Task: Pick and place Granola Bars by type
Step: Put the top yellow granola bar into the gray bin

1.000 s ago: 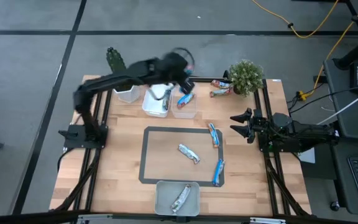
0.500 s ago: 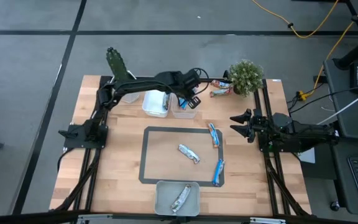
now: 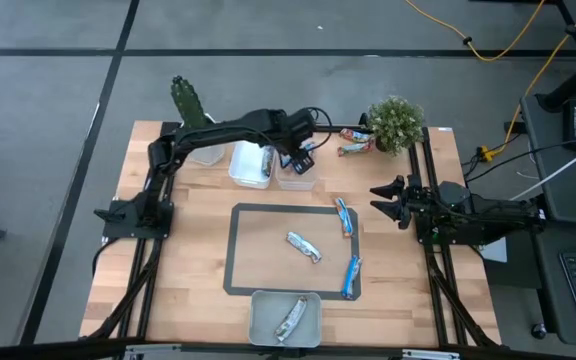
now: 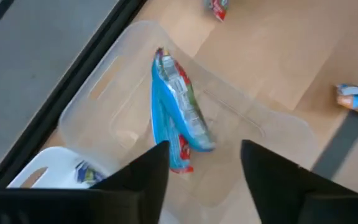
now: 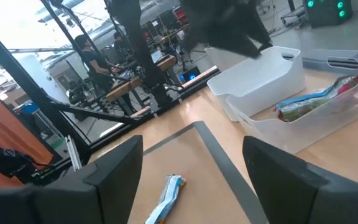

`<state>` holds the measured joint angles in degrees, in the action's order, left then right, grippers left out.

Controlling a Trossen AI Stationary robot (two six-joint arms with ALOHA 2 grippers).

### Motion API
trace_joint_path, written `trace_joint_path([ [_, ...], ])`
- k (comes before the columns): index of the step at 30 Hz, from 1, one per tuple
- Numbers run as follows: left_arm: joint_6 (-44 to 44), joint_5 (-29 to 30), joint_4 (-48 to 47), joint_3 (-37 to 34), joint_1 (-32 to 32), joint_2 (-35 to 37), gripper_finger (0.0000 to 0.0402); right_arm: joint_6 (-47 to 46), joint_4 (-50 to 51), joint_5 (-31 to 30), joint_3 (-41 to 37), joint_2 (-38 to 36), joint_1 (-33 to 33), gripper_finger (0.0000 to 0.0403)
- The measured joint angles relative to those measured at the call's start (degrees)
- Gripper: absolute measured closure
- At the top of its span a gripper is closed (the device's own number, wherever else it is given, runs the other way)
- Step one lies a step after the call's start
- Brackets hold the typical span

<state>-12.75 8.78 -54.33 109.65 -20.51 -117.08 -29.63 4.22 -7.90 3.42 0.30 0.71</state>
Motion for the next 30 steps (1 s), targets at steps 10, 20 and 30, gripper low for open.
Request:
trace_joint_path([
  [10,-1.51,5.87,0.5,0.0,5.77,19.29,0.0176,-5.33,1.31,6.35,1.9,4.26,0.0,0.0125],
  [20,-1.68,29.32,0.46,0.02,16.86,36.05,0.0178,-9.38,26.5,7.72,25.38,26.76,0.0,0.0125],
  [30,-1.57,40.25,-3.22,0.02,22.57,40.37,0.0178,-17.76,51.49,3.98,54.69,55.81,0.02,0.0126],
])
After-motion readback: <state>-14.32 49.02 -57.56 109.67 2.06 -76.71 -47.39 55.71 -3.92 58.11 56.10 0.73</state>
